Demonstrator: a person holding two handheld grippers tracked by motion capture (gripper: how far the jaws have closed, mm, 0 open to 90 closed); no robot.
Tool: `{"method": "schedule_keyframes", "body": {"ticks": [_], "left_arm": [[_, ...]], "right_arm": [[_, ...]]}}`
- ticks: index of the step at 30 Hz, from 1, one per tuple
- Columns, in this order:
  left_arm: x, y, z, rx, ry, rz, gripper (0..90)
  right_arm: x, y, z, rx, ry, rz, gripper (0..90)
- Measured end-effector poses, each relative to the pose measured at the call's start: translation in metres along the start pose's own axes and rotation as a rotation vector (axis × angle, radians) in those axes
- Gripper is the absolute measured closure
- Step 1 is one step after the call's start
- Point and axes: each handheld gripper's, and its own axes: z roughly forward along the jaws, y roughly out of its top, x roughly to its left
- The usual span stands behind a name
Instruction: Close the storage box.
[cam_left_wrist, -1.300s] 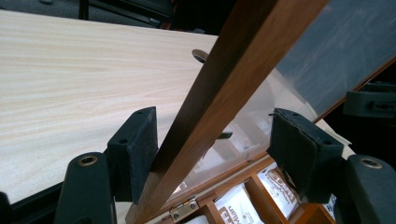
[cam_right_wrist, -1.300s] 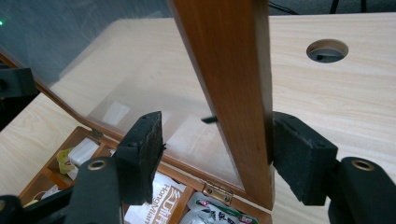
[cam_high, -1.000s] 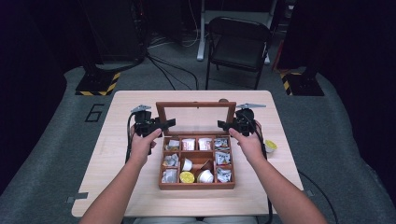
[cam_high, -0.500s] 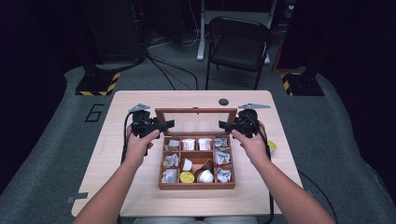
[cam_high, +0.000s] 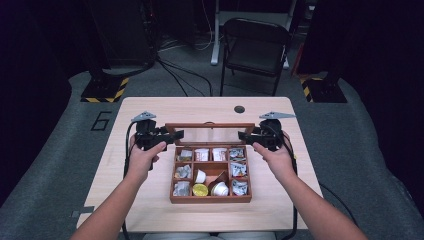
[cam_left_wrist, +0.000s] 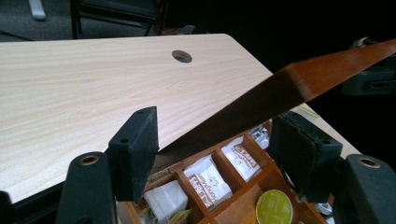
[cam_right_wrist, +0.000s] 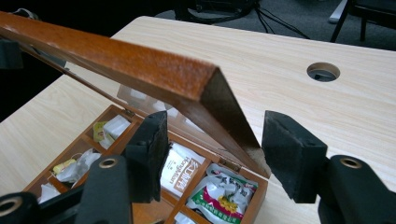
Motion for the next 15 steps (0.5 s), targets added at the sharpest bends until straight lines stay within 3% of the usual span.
{"method": "schedule_keyframes", "body": {"ticks": [7,11,15], "left_arm": [[-0.007,-0.002,-0.014,-0.022,-0.004,0.023,37.5],[-0.011,-0.007,-0.019,-0.020,-0.006,0.061,37.4],[-0.015,-0.013,-0.025,-0.027,-0.011,0.067,37.2]], "right_arm": [[0.004,-0.003,-0.013,-0.013,0.009,-0.027,46.3],[0.006,-0.006,-0.018,-0.006,0.017,-0.049,46.3],[0.010,-0.010,-0.023,-0.014,0.024,-0.058,45.5]]}}
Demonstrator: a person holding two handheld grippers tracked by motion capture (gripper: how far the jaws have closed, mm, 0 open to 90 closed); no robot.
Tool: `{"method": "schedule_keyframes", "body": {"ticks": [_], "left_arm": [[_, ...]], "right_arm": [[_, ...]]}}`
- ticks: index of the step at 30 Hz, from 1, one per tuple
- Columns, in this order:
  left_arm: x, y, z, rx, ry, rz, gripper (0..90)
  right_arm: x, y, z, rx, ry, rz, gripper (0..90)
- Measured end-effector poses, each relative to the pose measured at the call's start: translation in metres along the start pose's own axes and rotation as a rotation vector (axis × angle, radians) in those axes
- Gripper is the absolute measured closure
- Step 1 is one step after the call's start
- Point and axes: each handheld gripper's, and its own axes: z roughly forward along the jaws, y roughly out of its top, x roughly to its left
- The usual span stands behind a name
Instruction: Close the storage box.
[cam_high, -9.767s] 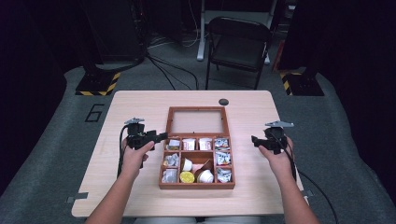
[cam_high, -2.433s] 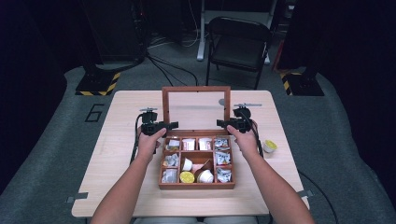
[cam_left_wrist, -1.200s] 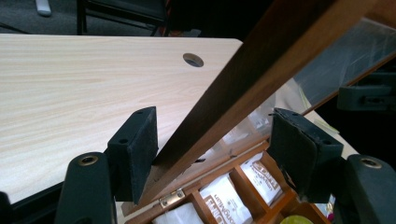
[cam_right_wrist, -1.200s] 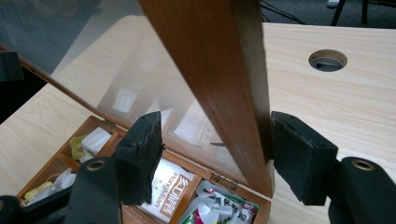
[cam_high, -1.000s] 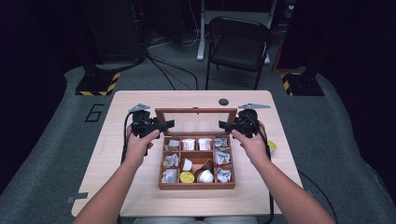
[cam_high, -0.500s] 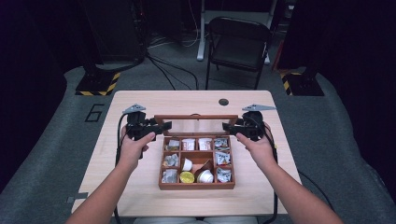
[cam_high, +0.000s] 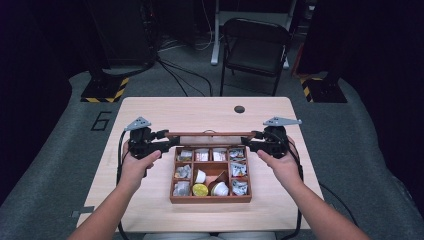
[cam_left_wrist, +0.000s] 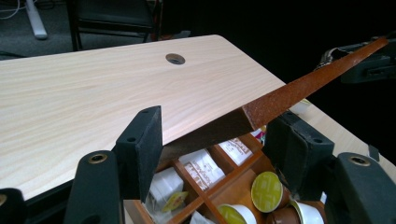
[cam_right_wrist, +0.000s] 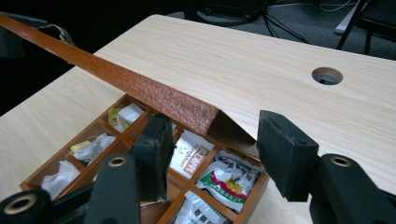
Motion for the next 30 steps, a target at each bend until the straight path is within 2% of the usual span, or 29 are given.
{"method": "schedule_keyframes", "body": {"ticks": [2,4,6,9,13,24,28,30], "left_arm": [[-0.002,-0.003,-0.003,-0.006,-0.008,-0.005,37.2],[-0.004,-0.007,-0.006,-0.008,-0.010,0.010,37.1],[-0.008,-0.011,-0.009,-0.005,-0.006,0.042,36.9],[-0.013,-0.015,-0.013,0.003,-0.006,0.063,36.8],[-0.019,-0.024,-0.017,0.009,0.000,0.080,37.6],[-0.025,-0.051,-0.026,0.004,-0.005,0.065,39.5],[-0.027,-0.058,-0.027,0.018,-0.009,0.070,39.6],[-0.028,-0.061,-0.027,0.028,-0.002,0.086,39.3]], "right_arm": [[0.001,-0.003,-0.002,-0.008,0.005,-0.003,45.0],[0.004,-0.007,-0.004,-0.011,0.008,0.009,44.2],[0.005,-0.011,-0.006,-0.014,0.013,0.005,43.4],[0.008,-0.019,-0.011,-0.022,0.027,0.014,43.1],[0.013,-0.027,-0.018,-0.033,0.032,-0.011,43.4],[0.020,-0.051,-0.022,-0.028,0.037,-0.049,43.9],[0.023,-0.060,-0.024,-0.028,0.029,-0.061,44.4],[0.024,-0.065,-0.024,-0.029,0.031,-0.061,44.4]]}}
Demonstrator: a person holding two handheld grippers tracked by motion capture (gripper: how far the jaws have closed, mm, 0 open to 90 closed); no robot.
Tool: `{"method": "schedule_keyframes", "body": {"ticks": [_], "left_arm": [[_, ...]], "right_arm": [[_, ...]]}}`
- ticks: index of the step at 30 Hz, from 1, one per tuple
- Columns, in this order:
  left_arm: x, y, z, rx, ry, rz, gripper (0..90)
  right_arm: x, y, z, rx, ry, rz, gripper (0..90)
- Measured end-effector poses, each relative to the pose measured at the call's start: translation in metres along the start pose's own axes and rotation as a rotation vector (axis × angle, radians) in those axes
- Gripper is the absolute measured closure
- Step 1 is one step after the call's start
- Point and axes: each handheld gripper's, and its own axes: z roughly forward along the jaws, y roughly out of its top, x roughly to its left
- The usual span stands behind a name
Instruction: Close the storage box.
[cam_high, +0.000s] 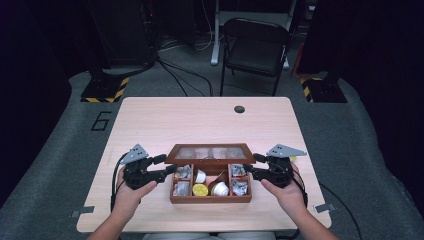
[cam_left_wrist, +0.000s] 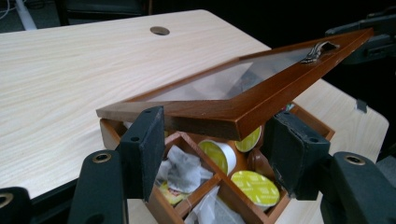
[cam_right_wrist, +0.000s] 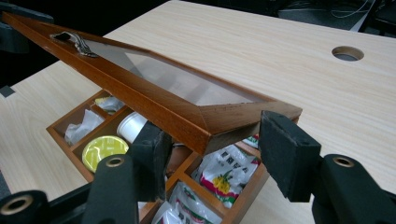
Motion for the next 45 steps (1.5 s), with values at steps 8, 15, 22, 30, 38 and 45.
{"method": "schedule_keyframes", "body": {"ticks": [8,15,22,30,38,45], "left_arm": [[-0.003,-0.014,0.000,0.020,-0.004,-0.005,39.5],[-0.005,-0.027,0.003,0.036,-0.008,-0.005,42.1],[-0.007,-0.039,0.002,0.035,-0.002,-0.012,43.3],[-0.009,-0.054,0.006,0.050,0.016,0.019,42.9],[-0.009,-0.063,0.008,0.102,0.008,0.023,43.2],[-0.009,-0.068,0.008,0.118,0.006,0.022,43.2]], "right_arm": [[0.006,-0.015,-0.001,0.006,-0.008,-0.030,44.5],[0.008,-0.029,-0.002,0.018,0.003,-0.014,44.8],[0.008,-0.041,-0.004,0.016,0.012,0.003,45.3],[0.013,-0.056,-0.002,0.023,-0.008,-0.025,45.7],[0.015,-0.066,-0.001,0.059,-0.014,-0.050,45.6],[0.015,-0.071,-0.001,0.073,-0.014,-0.052,45.5]]}}
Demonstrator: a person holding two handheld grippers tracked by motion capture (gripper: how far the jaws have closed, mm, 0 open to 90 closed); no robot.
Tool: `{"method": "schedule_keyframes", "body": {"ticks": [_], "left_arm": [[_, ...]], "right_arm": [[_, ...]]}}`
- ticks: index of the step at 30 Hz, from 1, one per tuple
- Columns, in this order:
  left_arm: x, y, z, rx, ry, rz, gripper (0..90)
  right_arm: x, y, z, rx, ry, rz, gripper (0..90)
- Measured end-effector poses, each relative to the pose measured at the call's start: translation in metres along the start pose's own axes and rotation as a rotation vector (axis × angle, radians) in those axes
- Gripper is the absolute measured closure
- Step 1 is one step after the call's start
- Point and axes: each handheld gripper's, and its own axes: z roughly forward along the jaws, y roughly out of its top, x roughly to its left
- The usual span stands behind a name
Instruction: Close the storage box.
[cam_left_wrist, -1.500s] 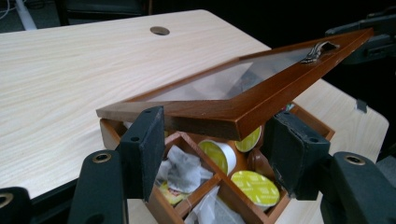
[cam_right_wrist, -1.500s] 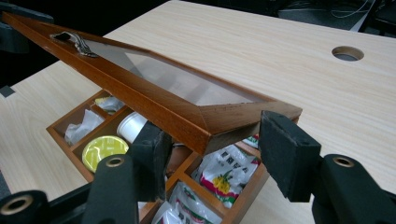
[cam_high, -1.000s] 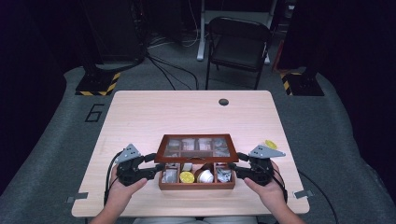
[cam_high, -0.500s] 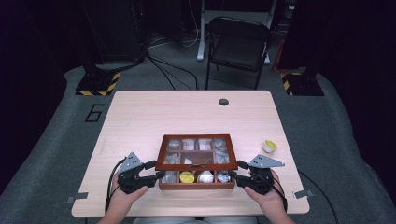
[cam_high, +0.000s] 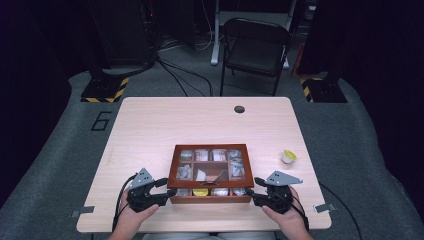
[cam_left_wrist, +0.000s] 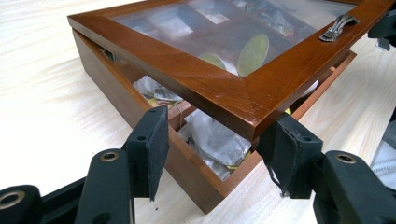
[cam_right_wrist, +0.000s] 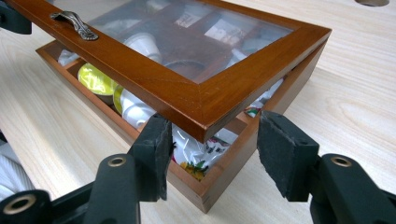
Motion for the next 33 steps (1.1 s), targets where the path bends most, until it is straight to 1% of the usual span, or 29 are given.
{"method": "schedule_keyframes", "body": {"ticks": [1,4,5,6,7,11,13,15,17,20,21,22,25,26,27,28,30,31,33], "left_arm": [[0.000,-0.001,0.001,-0.002,0.002,-0.005,43.1],[-0.001,-0.004,0.002,0.019,0.003,0.005,43.2],[-0.002,-0.004,0.003,0.017,0.005,0.002,43.2],[-0.001,-0.005,0.003,0.032,-0.001,0.011,43.3],[-0.002,-0.005,0.004,0.032,0.000,0.016,43.2],[-0.001,-0.007,0.006,0.047,-0.009,0.017,43.2],[-0.001,-0.007,0.008,0.058,-0.010,0.024,43.1],[-0.002,-0.007,0.008,0.064,-0.012,0.020,43.1],[-0.002,-0.008,0.010,0.080,-0.014,0.018,43.1],[-0.003,-0.009,0.011,0.093,-0.007,0.012,43.3],[-0.003,-0.010,0.010,0.099,-0.013,0.012,43.3],[-0.004,-0.011,0.010,0.101,-0.008,0.019,43.5],[-0.004,-0.012,0.008,0.106,-0.007,0.018,43.5],[-0.004,-0.014,0.009,0.112,-0.011,-0.010,43.4],[-0.004,-0.014,0.009,0.117,-0.014,-0.008,43.5],[-0.004,-0.014,0.008,0.121,-0.015,-0.015,43.5],[-0.005,-0.015,0.007,0.125,-0.009,-0.002,43.4],[-0.006,-0.015,0.006,0.115,-0.007,-0.003,43.4],[-0.005,-0.015,0.002,0.102,-0.011,-0.011,43.4]], "right_arm": [[0.000,-0.001,0.000,0.004,-0.001,-0.001,45.5],[0.001,-0.003,0.001,0.015,0.006,0.000,45.3],[0.002,-0.004,0.002,0.021,0.003,-0.014,45.3],[0.003,-0.005,0.002,0.022,0.002,-0.019,45.3],[0.003,-0.006,0.002,0.027,0.003,-0.028,45.2],[0.003,-0.007,0.003,0.034,0.007,-0.033,45.1],[0.002,-0.009,0.005,0.044,0.015,-0.027,45.0],[0.002,-0.010,0.005,0.047,0.015,-0.027,44.9],[0.001,-0.011,0.005,0.055,0.019,-0.015,44.6],[0.000,-0.013,0.006,0.069,0.022,-0.012,44.5],[0.000,-0.013,0.006,0.075,0.023,-0.016,44.5],[0.000,-0.014,0.007,0.084,0.021,-0.017,44.5],[0.000,-0.014,0.007,0.090,0.021,-0.023,44.5],[0.000,-0.016,0.006,0.104,0.016,-0.018,44.6],[-0.001,-0.016,0.006,0.106,0.016,-0.013,44.6],[-0.001,-0.017,0.006,0.113,0.014,-0.013,44.5],[-0.003,-0.018,0.007,0.132,0.017,-0.004,44.3],[-0.003,-0.018,0.007,0.132,0.014,0.004,44.0],[-0.004,-0.018,0.005,0.130,0.024,0.015,43.0]]}}
